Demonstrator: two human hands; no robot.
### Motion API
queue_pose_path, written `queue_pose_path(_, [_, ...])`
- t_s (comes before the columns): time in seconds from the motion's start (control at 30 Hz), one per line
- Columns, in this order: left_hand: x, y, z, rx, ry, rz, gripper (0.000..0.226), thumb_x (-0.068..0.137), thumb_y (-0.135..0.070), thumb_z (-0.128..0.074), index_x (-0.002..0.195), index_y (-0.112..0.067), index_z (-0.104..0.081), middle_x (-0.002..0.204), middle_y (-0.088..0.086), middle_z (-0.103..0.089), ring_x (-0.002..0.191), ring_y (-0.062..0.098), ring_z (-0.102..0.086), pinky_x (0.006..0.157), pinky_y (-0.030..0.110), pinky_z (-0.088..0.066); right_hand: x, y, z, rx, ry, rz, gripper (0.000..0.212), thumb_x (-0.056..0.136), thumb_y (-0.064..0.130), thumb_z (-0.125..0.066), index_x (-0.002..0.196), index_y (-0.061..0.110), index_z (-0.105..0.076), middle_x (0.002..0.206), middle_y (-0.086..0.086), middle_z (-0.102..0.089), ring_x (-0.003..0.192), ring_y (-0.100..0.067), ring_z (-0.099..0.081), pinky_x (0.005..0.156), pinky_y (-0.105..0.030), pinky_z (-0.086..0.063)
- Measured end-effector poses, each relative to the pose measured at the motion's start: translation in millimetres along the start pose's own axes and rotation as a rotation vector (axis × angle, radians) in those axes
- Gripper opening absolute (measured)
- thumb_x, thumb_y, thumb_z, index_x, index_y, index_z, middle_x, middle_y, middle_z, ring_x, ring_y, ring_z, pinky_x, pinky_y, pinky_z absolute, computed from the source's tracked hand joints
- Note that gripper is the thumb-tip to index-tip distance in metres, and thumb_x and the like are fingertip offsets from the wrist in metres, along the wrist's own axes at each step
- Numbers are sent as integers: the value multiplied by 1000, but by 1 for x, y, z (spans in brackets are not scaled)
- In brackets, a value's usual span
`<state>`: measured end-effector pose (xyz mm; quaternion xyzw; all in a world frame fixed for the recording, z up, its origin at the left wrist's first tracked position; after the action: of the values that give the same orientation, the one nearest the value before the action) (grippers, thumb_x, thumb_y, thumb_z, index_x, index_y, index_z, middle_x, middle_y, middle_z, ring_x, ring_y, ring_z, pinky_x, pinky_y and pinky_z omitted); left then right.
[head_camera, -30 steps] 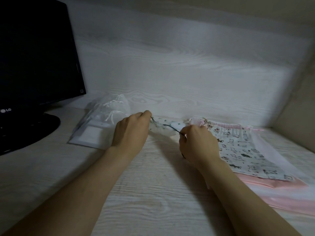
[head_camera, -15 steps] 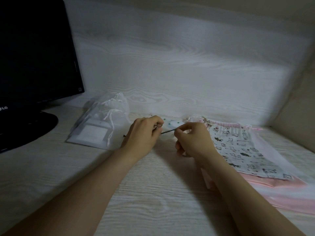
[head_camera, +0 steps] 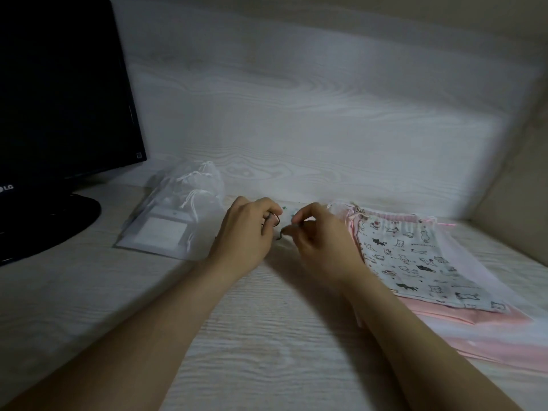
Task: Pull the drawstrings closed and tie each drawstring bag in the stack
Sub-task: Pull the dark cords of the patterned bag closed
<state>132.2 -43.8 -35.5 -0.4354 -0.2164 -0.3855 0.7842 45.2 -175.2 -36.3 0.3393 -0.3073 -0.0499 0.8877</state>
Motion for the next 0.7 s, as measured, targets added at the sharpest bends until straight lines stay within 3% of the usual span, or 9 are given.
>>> queue_pose_path(0.1, [1, 0, 7, -102, -46, 83, 33, 98, -9, -64, 127, -25, -59, 87, -10, -71, 88, 11, -67, 85, 36, -56, -4, 0, -13, -61, 126, 30, 16, 93, 8, -55, 101, 22, -54, 83, 7, -76, 76, -11, -70, 72, -35, -54])
queue_pose_path(0.27, [1, 3, 23, -77, -190, 195, 21, 94, -14, -64, 107, -24, -52, 70, -7, -66, 72, 18, -66, 73, 44, -56, -4, 4, -13, -75, 145, 40, 17, 91, 6, -54, 103, 19, -54, 78, 4, -74, 69, -7, -65, 65, -24, -46])
queue_pose_path(0.37, [1, 3, 29, -16, -221, 240, 17, 94, -16, -60, 103, -24, -49, 71, -2, -64, 72, 24, -63, 67, 42, -53, -5, 9, -10, -60, 129, 57, 13, 89, 12, -55, 98, 21, -56, 74, 0, -75, 67, -10, -68, 66, -35, -52])
queue_pose_path(0.53, [1, 21, 15, -535, -133, 558, 20, 88, -13, -64, 105, -25, -61, 86, 3, -74, 73, 16, -66, 70, 33, -51, -5, 10, -8, -12, 110, 27, 9, 87, 17, -62, 93, 25, -61, 75, 2, -76, 68, -13, -72, 72, -44, -59])
queue_pose_path(0.7, [1, 6, 14, -848, -123, 544, 10, 97, -5, -71, 107, -7, -72, 90, 8, -80, 74, 15, -76, 72, 26, -63, -5, 9, -9, 4, 149, 10, 11, 82, 20, -69, 89, 25, -63, 77, 2, -77, 67, -15, -73, 73, -48, -60])
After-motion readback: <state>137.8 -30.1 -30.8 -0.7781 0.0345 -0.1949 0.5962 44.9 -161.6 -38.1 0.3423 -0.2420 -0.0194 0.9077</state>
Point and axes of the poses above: each hand's wrist, its own x-axis towards the middle knuckle, its own z-axis out of the back of the hand, y = z × x, the point moved 8 cm from there along x, towards the middle knuckle
